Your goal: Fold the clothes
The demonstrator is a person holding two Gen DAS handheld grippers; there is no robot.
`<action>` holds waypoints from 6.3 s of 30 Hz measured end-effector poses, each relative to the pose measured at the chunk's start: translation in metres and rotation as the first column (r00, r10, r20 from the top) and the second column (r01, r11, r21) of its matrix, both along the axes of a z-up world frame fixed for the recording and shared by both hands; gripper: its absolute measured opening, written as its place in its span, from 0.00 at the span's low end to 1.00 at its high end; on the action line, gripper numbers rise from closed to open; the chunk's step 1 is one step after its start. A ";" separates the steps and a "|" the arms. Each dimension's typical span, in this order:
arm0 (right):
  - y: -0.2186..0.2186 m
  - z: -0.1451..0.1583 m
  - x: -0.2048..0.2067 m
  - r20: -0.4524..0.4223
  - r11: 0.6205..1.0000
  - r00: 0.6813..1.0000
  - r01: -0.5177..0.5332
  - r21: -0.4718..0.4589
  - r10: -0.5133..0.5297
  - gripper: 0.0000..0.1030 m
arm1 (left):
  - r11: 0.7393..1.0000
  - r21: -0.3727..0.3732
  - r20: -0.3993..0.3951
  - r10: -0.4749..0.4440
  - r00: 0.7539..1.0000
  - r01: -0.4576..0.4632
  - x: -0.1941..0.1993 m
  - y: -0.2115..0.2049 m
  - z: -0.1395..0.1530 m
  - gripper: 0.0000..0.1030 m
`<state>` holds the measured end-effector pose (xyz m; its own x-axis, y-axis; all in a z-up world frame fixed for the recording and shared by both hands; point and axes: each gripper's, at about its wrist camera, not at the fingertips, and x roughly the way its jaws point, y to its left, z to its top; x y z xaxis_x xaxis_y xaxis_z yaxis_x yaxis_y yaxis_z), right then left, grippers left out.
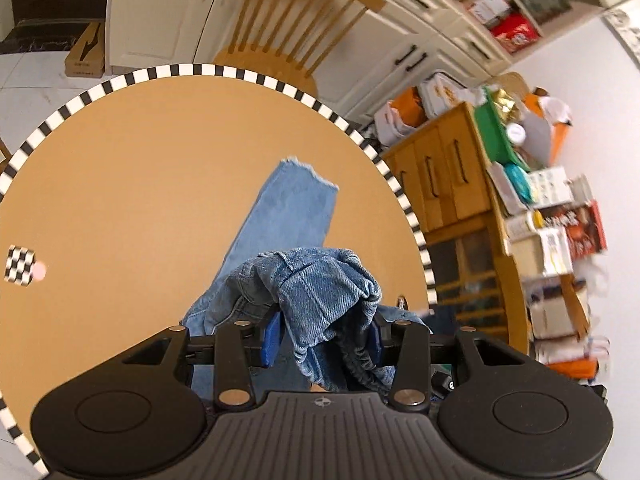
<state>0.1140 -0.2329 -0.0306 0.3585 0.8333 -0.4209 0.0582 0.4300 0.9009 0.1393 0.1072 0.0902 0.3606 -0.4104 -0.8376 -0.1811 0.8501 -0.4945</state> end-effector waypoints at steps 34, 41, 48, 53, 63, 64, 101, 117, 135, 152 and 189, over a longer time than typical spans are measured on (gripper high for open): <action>0.005 -0.153 0.199 -0.151 0.928 0.916 0.371 -0.040 -0.373 0.70 | 0.929 -0.262 0.031 0.280 0.960 -0.262 0.215 0.037 -0.181 0.71; -0.006 -0.120 0.118 0.156 0.950 0.959 0.262 -0.169 -0.237 0.80 | 0.960 -0.281 0.078 0.019 0.997 0.003 0.134 0.073 -0.209 0.75; 0.000 -0.154 -0.019 0.145 0.966 0.988 0.087 -0.242 -0.053 0.77 | 0.941 -0.318 0.031 -0.114 0.993 0.118 0.018 0.093 -0.267 0.77; -0.011 -0.207 -0.050 -0.056 0.984 0.987 0.142 -0.107 -0.148 0.73 | 0.909 -0.412 -0.010 -0.079 0.997 0.068 -0.008 0.092 -0.300 0.77; 0.014 -0.196 -0.043 0.019 0.999 1.000 0.016 -0.050 -0.015 0.65 | 0.884 -0.467 -0.001 -0.038 0.999 0.033 -0.019 0.089 -0.289 0.81; 0.019 -0.186 -0.044 0.076 0.996 0.997 -0.005 -0.086 0.011 0.70 | 0.883 -0.467 0.007 -0.040 0.999 0.039 -0.019 0.089 -0.286 0.81; 0.011 -0.132 -0.101 0.319 0.959 0.919 -0.160 -0.233 0.231 0.13 | 0.829 -0.403 0.410 -0.214 0.886 0.387 -0.110 0.115 -0.215 0.11; 0.019 -0.154 -0.124 0.074 0.878 0.953 -0.240 -0.414 0.295 0.50 | 0.918 -0.358 0.099 -0.143 0.985 0.170 -0.139 0.146 -0.253 0.30; 0.124 -0.163 0.016 0.219 0.656 0.841 -0.195 -0.729 0.494 0.05 | 0.907 0.164 0.110 -0.407 0.907 0.387 -0.088 0.017 -0.219 0.15; 0.145 -0.159 0.162 0.275 0.685 0.901 -0.033 -0.728 0.335 0.04 | 0.916 0.078 0.089 -0.399 0.913 0.393 -0.124 0.020 -0.217 0.38; -0.034 -0.184 -0.196 -0.110 0.979 0.989 0.074 -0.192 -0.096 0.58 | 0.942 -0.250 -0.031 -0.238 0.971 0.223 -0.134 0.109 -0.238 0.77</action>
